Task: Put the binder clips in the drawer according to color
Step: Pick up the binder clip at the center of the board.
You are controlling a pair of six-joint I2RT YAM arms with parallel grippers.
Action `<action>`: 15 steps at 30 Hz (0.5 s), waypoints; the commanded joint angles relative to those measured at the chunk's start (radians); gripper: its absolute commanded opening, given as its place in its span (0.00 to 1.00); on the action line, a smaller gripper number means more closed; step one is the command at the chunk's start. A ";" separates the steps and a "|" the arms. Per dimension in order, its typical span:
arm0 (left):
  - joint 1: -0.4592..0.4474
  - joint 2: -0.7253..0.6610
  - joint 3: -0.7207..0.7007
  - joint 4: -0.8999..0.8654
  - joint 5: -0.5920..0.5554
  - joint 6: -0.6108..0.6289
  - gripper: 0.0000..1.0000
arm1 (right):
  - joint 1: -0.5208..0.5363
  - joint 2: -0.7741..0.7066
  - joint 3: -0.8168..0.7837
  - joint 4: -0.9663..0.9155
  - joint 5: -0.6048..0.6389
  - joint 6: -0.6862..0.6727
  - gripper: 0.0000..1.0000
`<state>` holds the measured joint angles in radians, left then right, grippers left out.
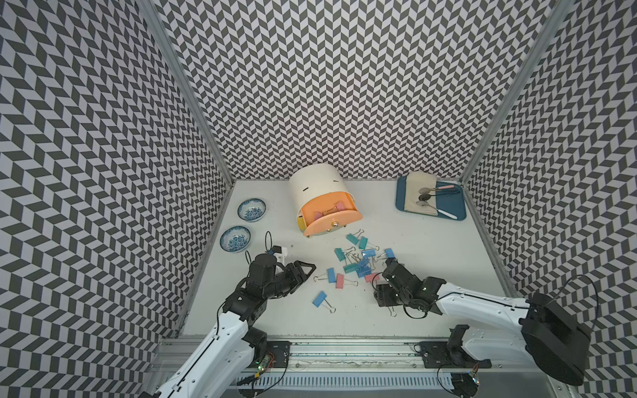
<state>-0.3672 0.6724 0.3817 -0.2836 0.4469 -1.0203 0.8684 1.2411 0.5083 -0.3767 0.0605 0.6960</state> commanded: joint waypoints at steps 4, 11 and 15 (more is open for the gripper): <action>-0.013 -0.019 0.006 0.023 -0.019 -0.009 0.63 | 0.019 0.041 0.002 -0.075 0.041 0.019 0.69; -0.019 -0.015 0.005 0.033 -0.028 -0.017 0.63 | 0.043 0.067 0.007 -0.086 0.064 0.019 0.66; -0.024 -0.010 0.005 0.038 -0.029 -0.019 0.63 | 0.048 0.074 0.003 -0.089 0.073 0.022 0.64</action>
<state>-0.3817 0.6640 0.3817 -0.2783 0.4305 -1.0412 0.9085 1.2827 0.5323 -0.4023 0.1341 0.7013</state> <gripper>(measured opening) 0.628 0.646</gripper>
